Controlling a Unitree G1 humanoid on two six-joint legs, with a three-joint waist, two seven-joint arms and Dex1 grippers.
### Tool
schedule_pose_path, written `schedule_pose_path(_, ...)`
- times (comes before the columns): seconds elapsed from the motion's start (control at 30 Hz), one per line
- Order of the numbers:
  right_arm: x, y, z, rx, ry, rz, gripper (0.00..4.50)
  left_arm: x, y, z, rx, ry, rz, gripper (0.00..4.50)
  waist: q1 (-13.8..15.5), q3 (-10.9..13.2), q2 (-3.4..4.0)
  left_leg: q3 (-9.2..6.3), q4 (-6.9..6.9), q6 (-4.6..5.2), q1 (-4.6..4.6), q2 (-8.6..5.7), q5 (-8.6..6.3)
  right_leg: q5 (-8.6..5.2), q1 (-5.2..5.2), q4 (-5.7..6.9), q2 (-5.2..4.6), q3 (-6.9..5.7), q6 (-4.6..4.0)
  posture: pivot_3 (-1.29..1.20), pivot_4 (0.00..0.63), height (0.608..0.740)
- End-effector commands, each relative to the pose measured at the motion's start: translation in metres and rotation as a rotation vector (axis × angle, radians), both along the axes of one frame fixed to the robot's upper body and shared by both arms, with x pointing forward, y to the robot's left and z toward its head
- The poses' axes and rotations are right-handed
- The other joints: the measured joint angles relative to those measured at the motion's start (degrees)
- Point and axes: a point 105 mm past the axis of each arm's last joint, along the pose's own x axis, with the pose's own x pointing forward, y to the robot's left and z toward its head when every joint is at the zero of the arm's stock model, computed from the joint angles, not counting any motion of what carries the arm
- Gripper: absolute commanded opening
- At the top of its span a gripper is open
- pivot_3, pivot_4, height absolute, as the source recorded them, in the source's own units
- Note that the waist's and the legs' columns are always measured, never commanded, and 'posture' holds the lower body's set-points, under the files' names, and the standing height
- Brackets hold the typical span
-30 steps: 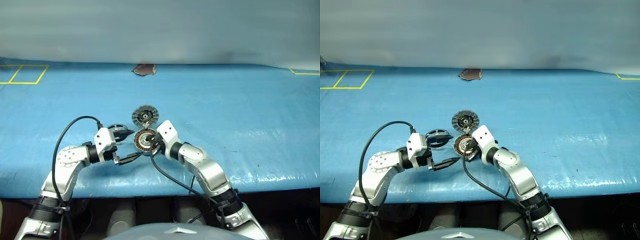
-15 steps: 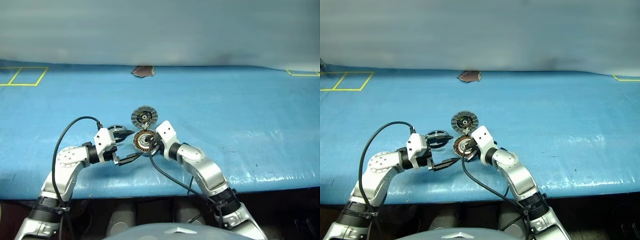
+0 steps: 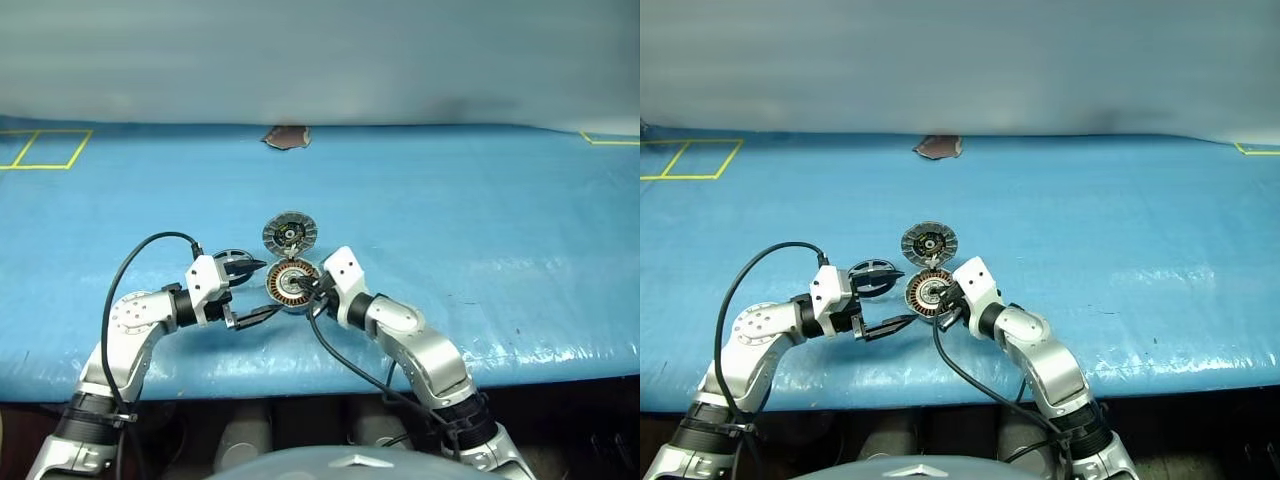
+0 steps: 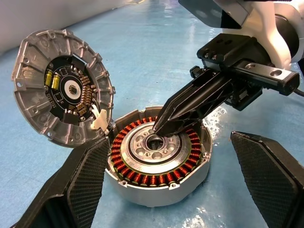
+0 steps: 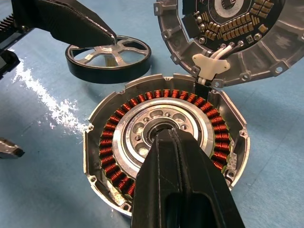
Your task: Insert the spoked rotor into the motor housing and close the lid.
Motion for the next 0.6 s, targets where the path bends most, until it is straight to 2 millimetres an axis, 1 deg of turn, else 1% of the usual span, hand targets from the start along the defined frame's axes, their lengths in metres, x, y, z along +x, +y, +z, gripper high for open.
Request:
schedule_pose_path(0.03,-0.004,0.006,0.017,0.045,-0.038,0.029,0.02,0.001,0.001,0.012,-0.005,-0.037,-0.009,4.5,0.0,0.3,-0.08,-0.02,-0.03,0.01,-0.03,0.03,-0.02,-0.03,-0.03,0.01,0.05,-0.01,-0.03,0.0,0.15,0.74)
schedule_pose_path(0.13,-0.005,0.008,0.025,0.057,-0.064,0.046,0.02,0.002,0.001,0.015,-0.018,-0.04,-0.005,4.5,0.0,0.6,-0.16,-0.02,-0.04,0.03,-0.07,0.04,-0.07,-0.09,-0.05,0.01,0.09,-0.01,-0.02,0.0,0.15,0.74)
schedule_pose_path(0.23,-0.007,0.01,0.03,0.063,-0.082,0.06,0.02,0.003,0.003,0.025,-0.052,-0.04,0.017,4.5,0.0,0.9,-0.28,-0.01,-0.01,0.03,-0.07,0.04,-0.08,-0.1,-0.05,0.01,0.08,-0.01,-0.01,0.0,0.15,0.74)
schedule_pose_path(0.3,-0.009,0.011,0.033,0.073,-0.089,0.067,0.02,0.004,0.006,0.027,-0.044,-0.036,0.025,4.5,0.0,0.9,-0.28,-0.02,0.02,0.02,-0.07,0.05,-0.08,-0.1,-0.04,0.01,0.08,-0.01,-0.01,0.0,0.15,0.74)
schedule_pose_path(0.43,-0.007,0.012,0.033,0.063,-0.096,0.062,0.02,0.002,0.007,0.027,-0.032,-0.035,0.026,4.5,0.1,0.9,-0.27,-0.01,0.04,0.01,-0.05,0.05,-0.09,-0.1,-0.02,0.02,0.08,-0.01,-0.01,0.0,0.15,0.74)
schedule_pose_path(0.6,0.001,0.009,0.029,0.045,-0.099,0.041,0.02,0.0,0.005,0.027,-0.039,-0.02,0.02,4.5,0.0,0.9,-0.27,0.0,0.04,0.01,-0.05,0.05,-0.09,-0.1,-0.02,0.03,0.08,-0.01,-0.01,0.0,0.15,0.74)
